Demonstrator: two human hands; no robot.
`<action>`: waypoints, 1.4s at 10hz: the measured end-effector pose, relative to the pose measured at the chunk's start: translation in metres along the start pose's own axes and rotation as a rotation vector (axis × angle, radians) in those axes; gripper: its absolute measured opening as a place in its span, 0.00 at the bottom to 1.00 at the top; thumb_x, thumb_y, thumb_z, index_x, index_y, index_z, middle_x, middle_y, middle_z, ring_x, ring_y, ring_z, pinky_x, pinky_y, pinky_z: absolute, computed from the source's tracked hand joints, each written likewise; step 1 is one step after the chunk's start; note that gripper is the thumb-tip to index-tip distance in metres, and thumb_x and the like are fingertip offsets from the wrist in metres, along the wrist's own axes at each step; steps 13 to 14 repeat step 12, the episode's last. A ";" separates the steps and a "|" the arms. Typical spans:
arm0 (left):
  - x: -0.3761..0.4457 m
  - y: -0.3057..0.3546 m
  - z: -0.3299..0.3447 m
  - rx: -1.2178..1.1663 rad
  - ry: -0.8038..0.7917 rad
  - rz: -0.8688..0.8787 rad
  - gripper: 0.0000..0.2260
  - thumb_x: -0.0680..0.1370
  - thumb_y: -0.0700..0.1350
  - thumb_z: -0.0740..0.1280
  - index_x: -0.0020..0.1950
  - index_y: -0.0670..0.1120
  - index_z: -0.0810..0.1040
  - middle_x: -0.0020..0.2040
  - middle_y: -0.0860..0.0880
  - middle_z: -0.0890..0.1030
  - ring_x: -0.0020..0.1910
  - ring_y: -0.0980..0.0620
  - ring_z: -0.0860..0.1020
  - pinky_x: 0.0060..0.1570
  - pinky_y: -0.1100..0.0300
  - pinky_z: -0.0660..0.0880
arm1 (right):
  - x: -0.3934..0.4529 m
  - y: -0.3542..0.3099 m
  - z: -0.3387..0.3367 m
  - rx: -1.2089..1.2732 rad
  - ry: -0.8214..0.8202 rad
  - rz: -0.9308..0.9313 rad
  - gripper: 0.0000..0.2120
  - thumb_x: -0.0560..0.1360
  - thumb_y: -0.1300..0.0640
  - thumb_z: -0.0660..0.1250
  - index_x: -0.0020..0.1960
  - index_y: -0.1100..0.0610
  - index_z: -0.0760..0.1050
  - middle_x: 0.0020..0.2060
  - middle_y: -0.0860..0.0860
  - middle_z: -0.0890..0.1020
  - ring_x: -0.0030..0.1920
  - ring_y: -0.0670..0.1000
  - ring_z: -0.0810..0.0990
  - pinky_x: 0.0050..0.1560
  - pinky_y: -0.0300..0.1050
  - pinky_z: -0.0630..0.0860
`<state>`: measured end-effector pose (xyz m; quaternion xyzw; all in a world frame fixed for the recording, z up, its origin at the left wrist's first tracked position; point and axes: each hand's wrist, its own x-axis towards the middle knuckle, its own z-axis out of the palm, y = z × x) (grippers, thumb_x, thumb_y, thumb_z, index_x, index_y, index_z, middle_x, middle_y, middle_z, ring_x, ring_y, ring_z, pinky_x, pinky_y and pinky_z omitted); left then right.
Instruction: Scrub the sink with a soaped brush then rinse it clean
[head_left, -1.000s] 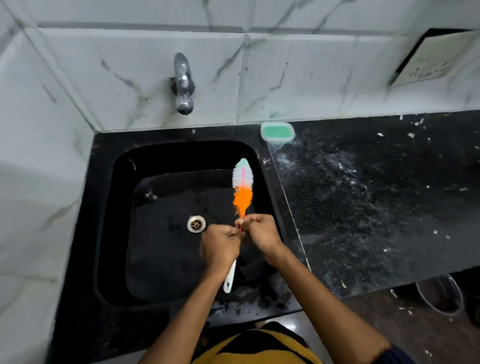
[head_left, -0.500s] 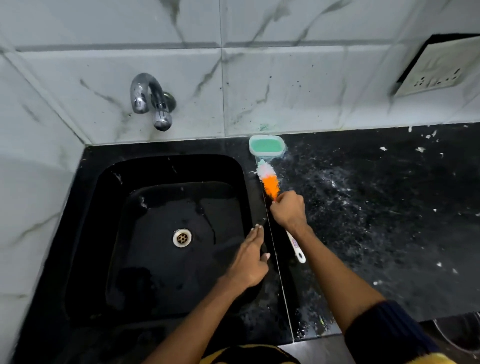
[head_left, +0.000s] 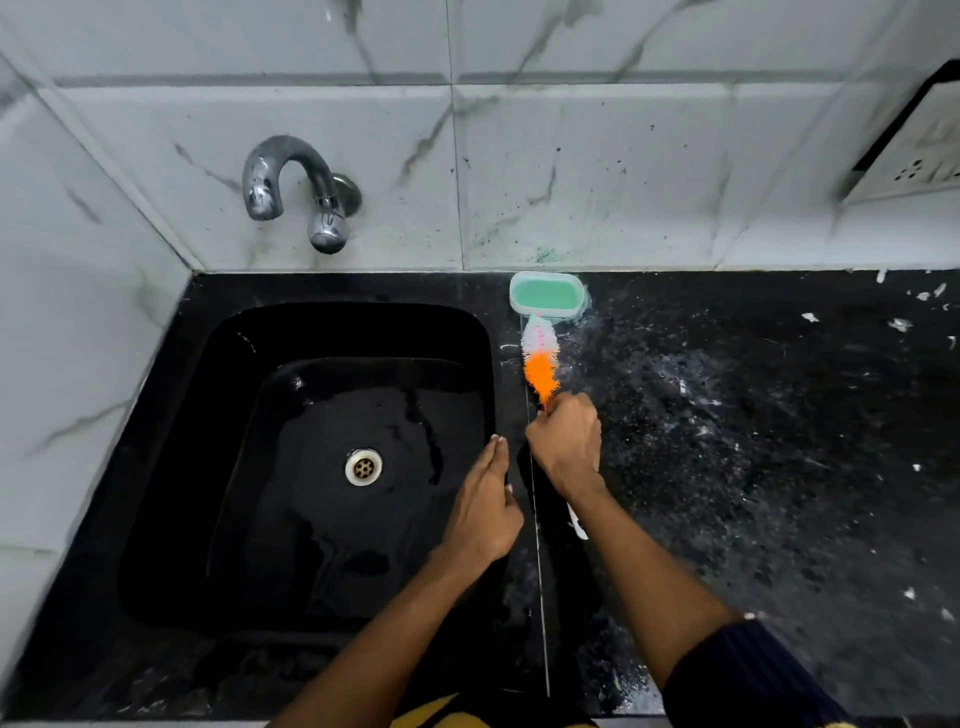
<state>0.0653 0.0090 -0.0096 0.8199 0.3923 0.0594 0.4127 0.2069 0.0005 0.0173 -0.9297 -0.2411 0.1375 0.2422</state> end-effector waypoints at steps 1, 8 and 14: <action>0.002 0.001 0.001 0.020 0.015 0.008 0.31 0.79 0.32 0.57 0.81 0.40 0.54 0.82 0.46 0.55 0.80 0.51 0.53 0.75 0.66 0.50 | -0.001 0.002 0.004 0.025 -0.005 -0.014 0.11 0.70 0.59 0.62 0.48 0.63 0.78 0.48 0.57 0.76 0.47 0.58 0.77 0.50 0.48 0.76; 0.007 -0.009 -0.017 0.134 -0.109 0.066 0.33 0.77 0.32 0.59 0.81 0.41 0.53 0.82 0.45 0.54 0.80 0.52 0.53 0.75 0.65 0.51 | -0.011 0.003 -0.002 -0.056 0.018 0.061 0.05 0.69 0.61 0.66 0.41 0.62 0.79 0.40 0.57 0.80 0.40 0.57 0.80 0.36 0.42 0.72; 0.005 -0.011 -0.018 0.133 -0.083 0.093 0.33 0.76 0.32 0.60 0.81 0.40 0.53 0.81 0.44 0.55 0.80 0.51 0.54 0.76 0.63 0.52 | -0.032 0.003 0.000 -0.083 0.118 -0.044 0.15 0.71 0.60 0.66 0.55 0.65 0.75 0.52 0.58 0.75 0.53 0.57 0.73 0.52 0.48 0.74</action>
